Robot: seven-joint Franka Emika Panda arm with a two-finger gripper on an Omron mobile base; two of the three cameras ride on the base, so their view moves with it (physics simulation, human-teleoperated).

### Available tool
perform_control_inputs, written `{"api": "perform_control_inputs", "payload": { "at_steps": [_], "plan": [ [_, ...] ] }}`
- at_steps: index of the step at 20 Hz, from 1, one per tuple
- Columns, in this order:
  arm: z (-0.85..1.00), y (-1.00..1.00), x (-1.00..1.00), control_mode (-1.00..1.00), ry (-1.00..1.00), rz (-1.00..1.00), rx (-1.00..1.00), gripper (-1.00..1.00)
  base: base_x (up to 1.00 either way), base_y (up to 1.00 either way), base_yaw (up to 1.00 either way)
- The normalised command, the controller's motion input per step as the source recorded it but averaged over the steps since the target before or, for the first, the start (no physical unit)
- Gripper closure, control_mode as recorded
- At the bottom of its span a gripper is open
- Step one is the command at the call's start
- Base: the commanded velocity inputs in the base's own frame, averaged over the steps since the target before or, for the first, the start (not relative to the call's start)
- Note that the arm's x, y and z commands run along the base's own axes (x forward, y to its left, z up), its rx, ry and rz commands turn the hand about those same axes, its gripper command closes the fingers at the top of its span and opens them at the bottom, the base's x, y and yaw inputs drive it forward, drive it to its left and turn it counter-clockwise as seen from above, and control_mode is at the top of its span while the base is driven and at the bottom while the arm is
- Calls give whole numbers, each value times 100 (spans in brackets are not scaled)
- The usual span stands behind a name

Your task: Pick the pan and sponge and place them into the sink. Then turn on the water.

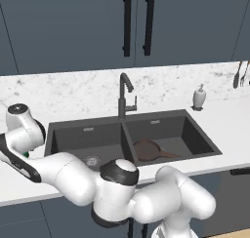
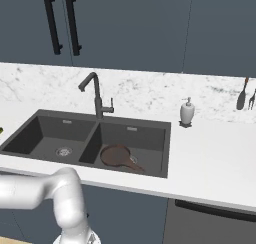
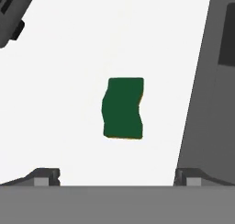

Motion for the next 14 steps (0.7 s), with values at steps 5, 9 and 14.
{"api": "perform_control_inputs", "payload": {
  "at_steps": [5, 9, 14],
  "plan": [
    [-25, 2, 4, -100, 2, 0, -7, -100, 0, 0, 0],
    [-31, 0, 9, -100, 3, 0, -4, -100, 0, 0, 0],
    [-14, 0, 19, -100, 5, 0, -6, -100, 0, 0, 0]
  ]
}}
